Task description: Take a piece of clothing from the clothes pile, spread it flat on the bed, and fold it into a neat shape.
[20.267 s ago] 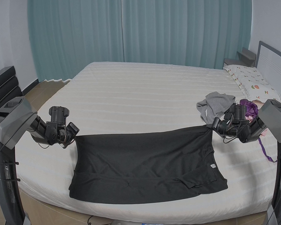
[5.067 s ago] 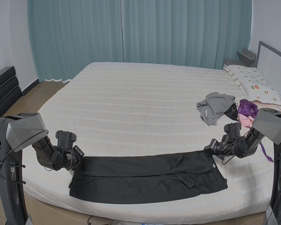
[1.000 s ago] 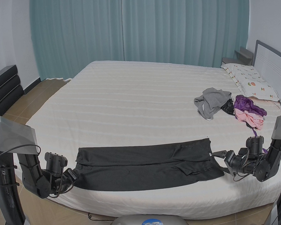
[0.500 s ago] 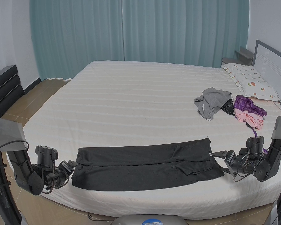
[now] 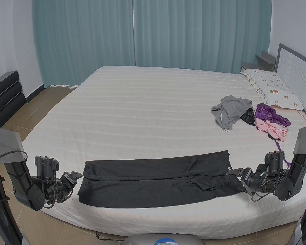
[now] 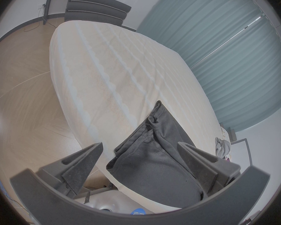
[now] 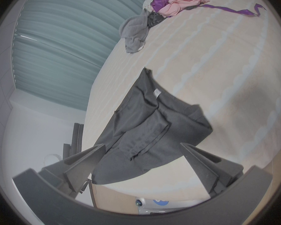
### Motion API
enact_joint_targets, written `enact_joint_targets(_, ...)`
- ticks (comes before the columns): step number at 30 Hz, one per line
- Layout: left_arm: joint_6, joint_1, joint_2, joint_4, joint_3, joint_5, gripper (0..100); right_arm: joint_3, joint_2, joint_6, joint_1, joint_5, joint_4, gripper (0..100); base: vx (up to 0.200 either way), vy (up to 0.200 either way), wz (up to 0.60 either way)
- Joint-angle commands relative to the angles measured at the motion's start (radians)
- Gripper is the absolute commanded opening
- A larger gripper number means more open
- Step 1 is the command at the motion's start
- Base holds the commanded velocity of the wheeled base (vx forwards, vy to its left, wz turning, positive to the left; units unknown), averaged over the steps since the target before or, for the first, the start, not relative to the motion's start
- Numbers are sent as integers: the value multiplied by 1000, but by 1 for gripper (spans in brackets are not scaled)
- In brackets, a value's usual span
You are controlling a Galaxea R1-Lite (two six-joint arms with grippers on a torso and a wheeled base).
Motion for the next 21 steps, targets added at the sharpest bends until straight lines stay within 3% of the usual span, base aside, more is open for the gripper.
enact_joint_targets(1,0,2,3,0,-1,-2,100,9,1,5,47,-10,2,100,0,0,0)
enact_joint_targets(5,0,4,9,0,-3,-6,100,0,10,66,107,-81,2,100,0,0,0)
enact_joint_targets(14,7,4,10,10,-90,-11,100,0,8,83,104,-81,-1,100,0,0,0)
enact_joint_targets(19,26,4,9,49,-150,-100,100,0,10,81,104,-80,-1,100,0,0,0)
enact_joint_targets(21,93,4,30,89,-199,-157,100,1,11,81,104,-80,-1,100,0,0,0)
